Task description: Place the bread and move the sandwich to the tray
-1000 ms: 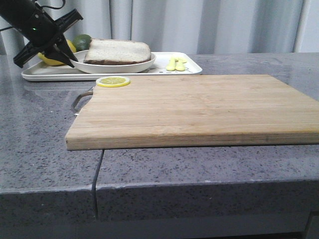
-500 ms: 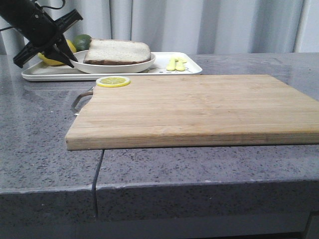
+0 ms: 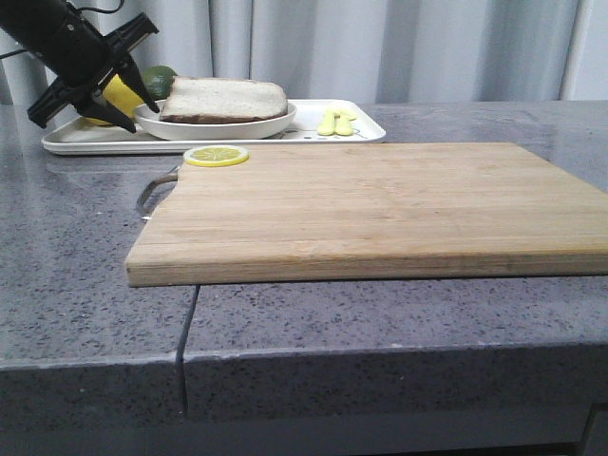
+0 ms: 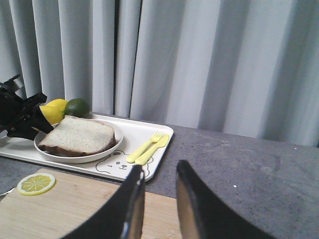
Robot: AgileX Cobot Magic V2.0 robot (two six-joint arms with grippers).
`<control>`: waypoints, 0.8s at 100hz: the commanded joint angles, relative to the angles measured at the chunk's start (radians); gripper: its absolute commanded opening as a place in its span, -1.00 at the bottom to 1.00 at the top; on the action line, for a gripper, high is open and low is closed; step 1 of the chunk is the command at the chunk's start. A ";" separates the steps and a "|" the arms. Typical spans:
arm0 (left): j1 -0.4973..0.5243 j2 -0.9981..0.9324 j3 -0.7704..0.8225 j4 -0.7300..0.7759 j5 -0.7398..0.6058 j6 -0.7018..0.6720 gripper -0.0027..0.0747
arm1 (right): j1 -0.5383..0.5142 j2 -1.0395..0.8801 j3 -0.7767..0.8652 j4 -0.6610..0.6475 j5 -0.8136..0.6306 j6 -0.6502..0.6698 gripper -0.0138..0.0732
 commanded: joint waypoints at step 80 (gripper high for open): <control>0.016 -0.104 -0.532 0.349 0.437 -0.008 -0.19 | -0.004 -0.001 -0.030 -0.003 -0.099 -0.007 -0.25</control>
